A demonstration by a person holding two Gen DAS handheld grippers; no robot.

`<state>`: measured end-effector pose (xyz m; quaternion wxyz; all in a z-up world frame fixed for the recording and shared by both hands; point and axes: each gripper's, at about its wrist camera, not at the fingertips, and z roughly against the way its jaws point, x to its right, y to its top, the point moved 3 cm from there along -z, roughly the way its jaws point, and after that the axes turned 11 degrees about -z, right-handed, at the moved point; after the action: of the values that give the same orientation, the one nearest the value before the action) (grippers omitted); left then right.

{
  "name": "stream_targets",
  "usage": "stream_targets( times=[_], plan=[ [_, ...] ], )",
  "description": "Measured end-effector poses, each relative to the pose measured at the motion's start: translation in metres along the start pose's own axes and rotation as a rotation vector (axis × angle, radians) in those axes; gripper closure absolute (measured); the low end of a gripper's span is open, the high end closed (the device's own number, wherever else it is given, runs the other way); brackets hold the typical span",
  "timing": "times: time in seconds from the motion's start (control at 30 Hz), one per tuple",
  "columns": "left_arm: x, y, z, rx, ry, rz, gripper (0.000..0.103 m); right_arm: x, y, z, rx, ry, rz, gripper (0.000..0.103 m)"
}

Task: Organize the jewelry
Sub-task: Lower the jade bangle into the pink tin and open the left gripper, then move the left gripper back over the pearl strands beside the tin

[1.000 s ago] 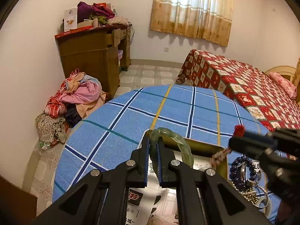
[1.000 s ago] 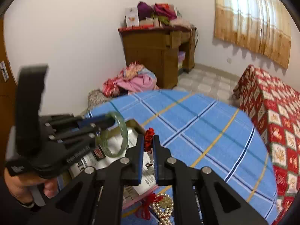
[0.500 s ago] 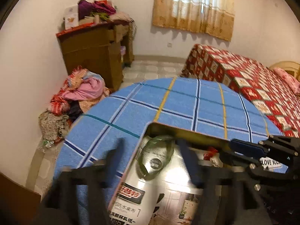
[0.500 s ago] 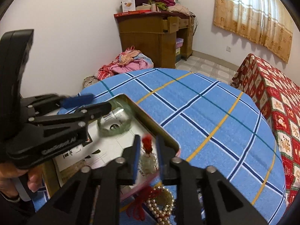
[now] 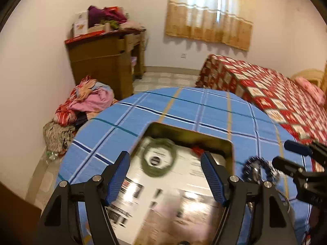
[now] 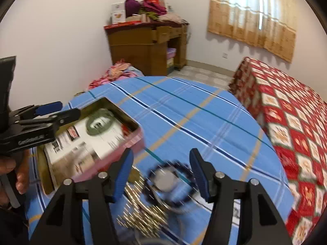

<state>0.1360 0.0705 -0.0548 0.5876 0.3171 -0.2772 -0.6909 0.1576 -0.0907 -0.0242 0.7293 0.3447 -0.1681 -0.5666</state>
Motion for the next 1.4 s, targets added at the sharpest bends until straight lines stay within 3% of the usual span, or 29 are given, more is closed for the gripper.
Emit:
stream_targets(
  times=[0.27,0.57,0.77,0.97,1.0,1.03,1.07,1.23,1.4],
  plan=[
    [0.025,-0.007,-0.004,-0.022,0.022,-0.064,0.031,0.021,-0.030,0.000,-0.028,-0.044,-0.019,0.039],
    [0.004,-0.016,-0.029,-0.066,0.100,-0.030,0.031,0.013,-0.029,-0.008,-0.038,-0.013,0.024,0.039],
    [-0.011,-0.019,-0.047,-0.092,0.109,-0.030,0.031,0.000,-0.036,-0.021,-0.084,-0.004,0.085,0.039],
    [-0.026,-0.009,-0.059,-0.091,0.105,-0.052,0.031,-0.001,-0.038,-0.036,-0.136,-0.008,0.109,0.061],
    [-0.027,-0.008,-0.059,-0.091,0.098,-0.057,0.031,0.000,-0.037,-0.035,-0.142,0.007,0.104,0.070],
    [-0.028,-0.008,-0.058,-0.086,0.091,-0.061,0.031,0.000,-0.037,-0.034,-0.147,0.019,0.100,0.088],
    [-0.026,-0.007,-0.054,-0.073,0.086,-0.064,0.031,0.001,-0.037,-0.033,-0.152,0.023,0.096,0.094],
    [0.000,-0.005,-0.018,0.005,0.020,-0.058,0.031,0.010,-0.041,-0.027,-0.145,0.024,0.052,0.096],
    [0.047,-0.009,0.009,0.036,-0.047,-0.128,0.031,0.022,-0.046,-0.008,-0.100,-0.002,0.008,0.098]
  ],
)
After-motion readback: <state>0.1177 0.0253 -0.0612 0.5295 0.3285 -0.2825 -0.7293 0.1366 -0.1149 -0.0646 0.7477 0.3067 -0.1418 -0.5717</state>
